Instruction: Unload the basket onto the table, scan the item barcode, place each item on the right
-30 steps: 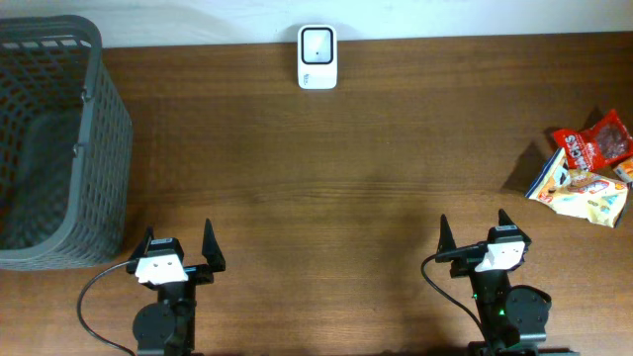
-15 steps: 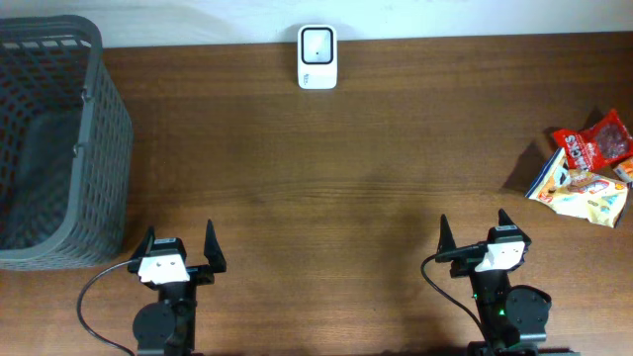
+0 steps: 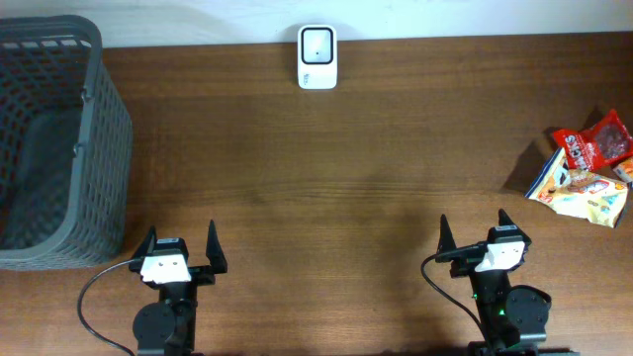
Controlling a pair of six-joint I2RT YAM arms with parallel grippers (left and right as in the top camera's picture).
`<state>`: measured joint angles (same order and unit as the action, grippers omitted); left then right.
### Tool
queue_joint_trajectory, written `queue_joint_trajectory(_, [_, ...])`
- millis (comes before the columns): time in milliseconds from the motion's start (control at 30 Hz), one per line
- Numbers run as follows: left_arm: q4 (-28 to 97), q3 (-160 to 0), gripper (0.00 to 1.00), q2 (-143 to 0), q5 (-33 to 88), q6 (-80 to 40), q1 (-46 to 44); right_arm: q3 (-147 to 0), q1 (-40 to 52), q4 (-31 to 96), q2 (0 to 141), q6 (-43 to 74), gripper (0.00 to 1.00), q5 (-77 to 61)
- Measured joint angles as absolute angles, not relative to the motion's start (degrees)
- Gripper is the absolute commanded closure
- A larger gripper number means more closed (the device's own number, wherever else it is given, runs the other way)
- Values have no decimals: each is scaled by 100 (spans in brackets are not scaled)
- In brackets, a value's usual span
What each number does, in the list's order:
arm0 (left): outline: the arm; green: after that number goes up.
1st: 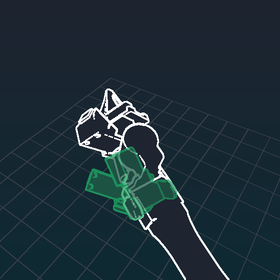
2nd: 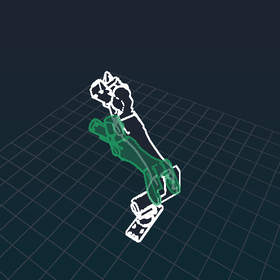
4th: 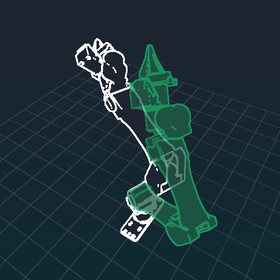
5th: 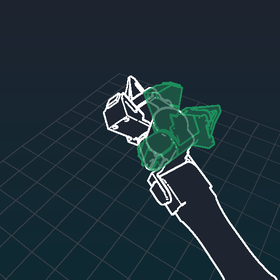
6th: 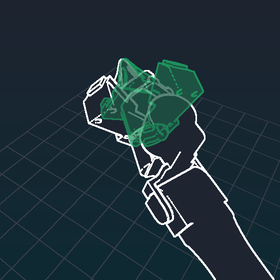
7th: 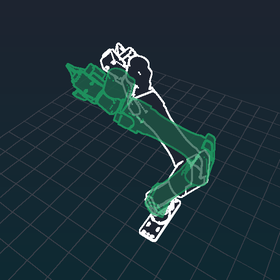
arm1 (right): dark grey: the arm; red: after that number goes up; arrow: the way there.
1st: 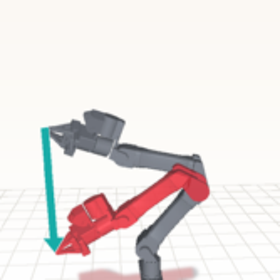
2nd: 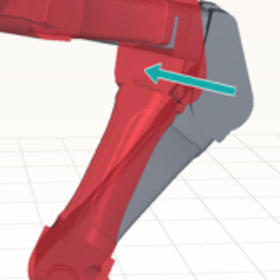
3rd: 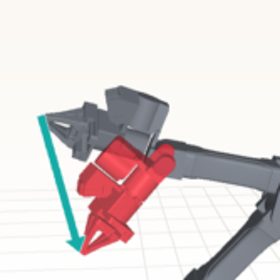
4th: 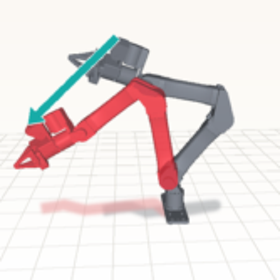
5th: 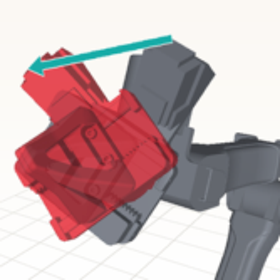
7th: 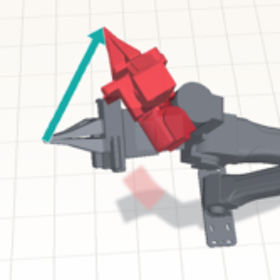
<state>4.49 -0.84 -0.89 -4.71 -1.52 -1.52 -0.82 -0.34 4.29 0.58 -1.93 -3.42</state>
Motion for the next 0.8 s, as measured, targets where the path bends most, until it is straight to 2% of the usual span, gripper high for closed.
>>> queue_joint_trajectory(800, [449,-84,1,-89,-469,-150,-152,-82,-34,451,58,25,1,-84])
